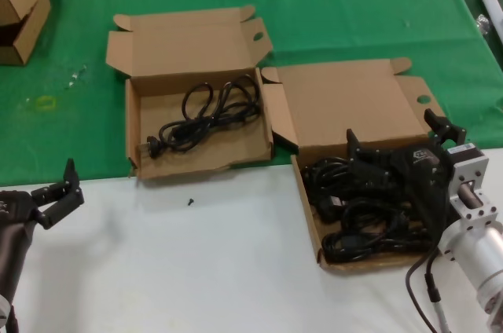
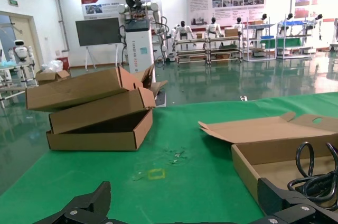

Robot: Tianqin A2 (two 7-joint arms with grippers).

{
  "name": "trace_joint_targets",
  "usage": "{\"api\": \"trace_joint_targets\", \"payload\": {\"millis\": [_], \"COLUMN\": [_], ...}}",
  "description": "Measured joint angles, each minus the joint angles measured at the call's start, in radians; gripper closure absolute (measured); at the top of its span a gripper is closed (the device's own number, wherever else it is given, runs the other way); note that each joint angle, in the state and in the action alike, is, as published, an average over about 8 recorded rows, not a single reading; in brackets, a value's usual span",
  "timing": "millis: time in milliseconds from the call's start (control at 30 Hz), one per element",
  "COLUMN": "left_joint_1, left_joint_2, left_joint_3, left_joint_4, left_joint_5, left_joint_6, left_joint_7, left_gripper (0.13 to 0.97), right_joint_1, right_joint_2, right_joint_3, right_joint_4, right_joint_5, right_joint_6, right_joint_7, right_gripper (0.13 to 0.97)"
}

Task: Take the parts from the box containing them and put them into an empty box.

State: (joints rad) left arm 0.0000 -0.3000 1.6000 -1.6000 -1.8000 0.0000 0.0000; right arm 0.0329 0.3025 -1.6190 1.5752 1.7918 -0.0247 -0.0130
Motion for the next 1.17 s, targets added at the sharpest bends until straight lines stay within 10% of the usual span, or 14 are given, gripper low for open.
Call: {"api": "trace_joint_targets", "payload": {"millis": [1167], "left_joint_1": [0.0], "left_joint_2": [0.0], "left_joint_3": [0.0], "left_joint_4": [0.0], "left_joint_5": [0.0], "left_joint_6": [0.0], "left_joint_7": [0.0], "left_gripper": [0.132], "right_joint_1": [0.0], "right_joint_2": [0.0], "right_joint_3": [0.0], "right_joint_4": [0.0], "right_joint_5": [0.0], "right_joint_6": [0.0], "right_joint_7": [0.0], "right_gripper": [0.129]}}
